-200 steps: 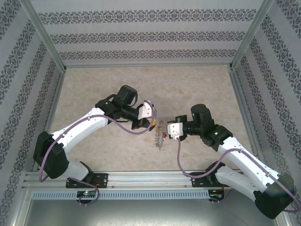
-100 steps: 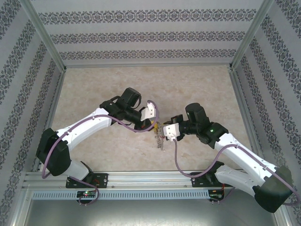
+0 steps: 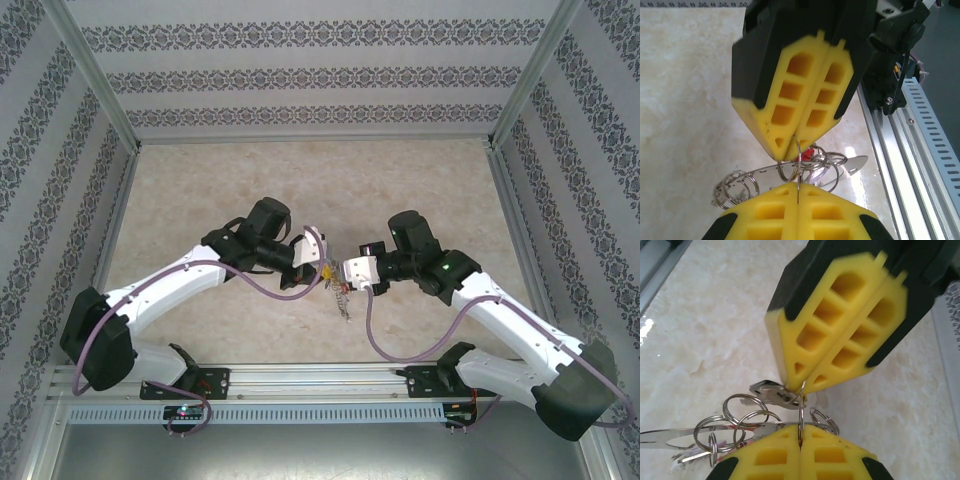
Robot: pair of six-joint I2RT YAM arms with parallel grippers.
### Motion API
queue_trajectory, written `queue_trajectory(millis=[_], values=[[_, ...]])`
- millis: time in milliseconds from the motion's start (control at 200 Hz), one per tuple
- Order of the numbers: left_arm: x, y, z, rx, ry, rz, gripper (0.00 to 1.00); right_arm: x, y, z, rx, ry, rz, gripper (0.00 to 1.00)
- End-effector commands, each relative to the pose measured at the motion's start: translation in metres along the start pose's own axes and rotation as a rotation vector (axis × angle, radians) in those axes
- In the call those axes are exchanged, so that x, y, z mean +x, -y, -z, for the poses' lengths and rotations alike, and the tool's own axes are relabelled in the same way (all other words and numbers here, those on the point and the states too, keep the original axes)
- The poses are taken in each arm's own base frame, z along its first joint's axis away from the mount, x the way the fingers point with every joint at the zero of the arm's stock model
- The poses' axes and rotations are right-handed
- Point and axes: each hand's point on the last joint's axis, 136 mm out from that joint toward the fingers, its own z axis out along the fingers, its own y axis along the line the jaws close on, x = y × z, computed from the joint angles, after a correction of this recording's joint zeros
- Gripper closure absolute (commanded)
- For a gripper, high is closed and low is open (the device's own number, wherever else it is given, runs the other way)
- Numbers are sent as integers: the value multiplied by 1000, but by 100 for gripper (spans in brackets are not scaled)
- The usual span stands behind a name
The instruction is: Put the keys on the keyring
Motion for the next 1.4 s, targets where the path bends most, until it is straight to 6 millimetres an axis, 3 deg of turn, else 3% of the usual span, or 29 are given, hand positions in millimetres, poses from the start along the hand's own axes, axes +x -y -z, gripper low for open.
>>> queue_trajectory(millis=[0,355,530,695,824,1134,1394], values=[[-15,-7,5,-60,38,-98,100,-19,0,8,-32,81,-40,100],[-7,-25,-1,-127,-7,-128,100,-23,-2,7,-64,114,-74,100],[-21,-15,0,-97,74,-197,100,-26,2,6,-79,127,-102,100],[-21,-4,4,-96,132,-275,100,-33,10,11,-80,174,-144,100],[-14,-4,4,-96,92,-270,100,-30,10,13,-71,173,-156,100],[-24,-10,8,-138,115,-272,100,-32,7,12,-98,191,-175,100],[-30,-9,11,-147,139,-278,100,-23,9,9,-88,149,-193,100]])
